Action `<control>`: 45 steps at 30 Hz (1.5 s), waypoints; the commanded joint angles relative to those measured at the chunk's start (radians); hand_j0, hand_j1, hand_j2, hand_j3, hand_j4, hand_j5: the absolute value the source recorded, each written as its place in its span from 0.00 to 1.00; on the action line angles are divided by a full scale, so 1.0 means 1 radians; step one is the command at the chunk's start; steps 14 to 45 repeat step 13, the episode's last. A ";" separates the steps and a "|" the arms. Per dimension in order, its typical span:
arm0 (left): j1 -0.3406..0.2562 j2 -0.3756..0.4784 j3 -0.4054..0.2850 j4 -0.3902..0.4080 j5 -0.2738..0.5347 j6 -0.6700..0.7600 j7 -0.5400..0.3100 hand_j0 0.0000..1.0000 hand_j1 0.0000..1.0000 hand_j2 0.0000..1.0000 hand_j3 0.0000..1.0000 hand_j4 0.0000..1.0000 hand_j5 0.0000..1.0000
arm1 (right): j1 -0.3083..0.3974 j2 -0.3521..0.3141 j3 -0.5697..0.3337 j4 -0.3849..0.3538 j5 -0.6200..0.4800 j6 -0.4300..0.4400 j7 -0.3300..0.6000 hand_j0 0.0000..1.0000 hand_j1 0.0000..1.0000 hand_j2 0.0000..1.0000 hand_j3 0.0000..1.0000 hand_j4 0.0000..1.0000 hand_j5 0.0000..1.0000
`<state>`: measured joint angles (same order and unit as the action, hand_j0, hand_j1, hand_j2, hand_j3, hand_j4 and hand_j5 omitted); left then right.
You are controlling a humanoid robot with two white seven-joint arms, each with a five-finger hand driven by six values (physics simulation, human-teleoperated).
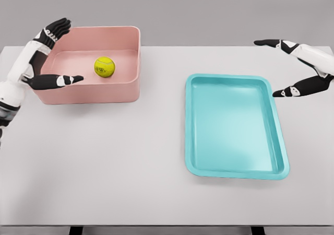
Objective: Put the tennis from the blue tray into the pink basket with both arms
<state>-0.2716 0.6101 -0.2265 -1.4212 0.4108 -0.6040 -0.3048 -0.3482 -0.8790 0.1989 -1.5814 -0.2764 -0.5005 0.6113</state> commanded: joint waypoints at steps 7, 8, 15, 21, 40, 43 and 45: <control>0.144 0.135 0.013 -0.038 -0.027 -0.007 0.004 1.00 1.00 1.00 1.00 1.00 1.00 | 0.002 -0.009 -0.007 -0.022 -0.007 0.003 0.000 1.00 1.00 1.00 1.00 1.00 1.00; 0.167 0.142 0.013 -0.035 -0.049 -0.007 0.004 1.00 1.00 1.00 1.00 1.00 1.00 | 0.003 -0.009 -0.007 -0.026 -0.009 0.003 0.000 1.00 1.00 1.00 1.00 1.00 1.00; 0.193 0.149 0.015 -0.025 -0.070 -0.007 0.009 1.00 1.00 1.00 1.00 1.00 1.00 | 0.008 -0.015 -0.018 -0.029 -0.037 0.003 0.000 1.00 1.00 1.00 1.00 1.00 1.00; 0.193 0.149 0.015 -0.025 -0.070 -0.007 0.009 1.00 1.00 1.00 1.00 1.00 1.00 | 0.008 -0.015 -0.018 -0.029 -0.037 0.003 0.000 1.00 1.00 1.00 1.00 1.00 1.00; 0.193 0.149 0.015 -0.025 -0.070 -0.007 0.009 1.00 1.00 1.00 1.00 1.00 1.00 | 0.008 -0.015 -0.018 -0.029 -0.037 0.003 0.000 1.00 1.00 1.00 1.00 1.00 1.00; 0.193 0.149 0.015 -0.025 -0.070 -0.007 0.009 1.00 1.00 1.00 1.00 1.00 1.00 | 0.008 -0.015 -0.018 -0.029 -0.037 0.003 0.000 1.00 1.00 1.00 1.00 1.00 1.00; 0.193 0.149 0.015 -0.025 -0.070 -0.007 0.009 1.00 1.00 1.00 1.00 1.00 1.00 | 0.008 -0.015 -0.018 -0.029 -0.037 0.003 0.000 1.00 1.00 1.00 1.00 1.00 1.00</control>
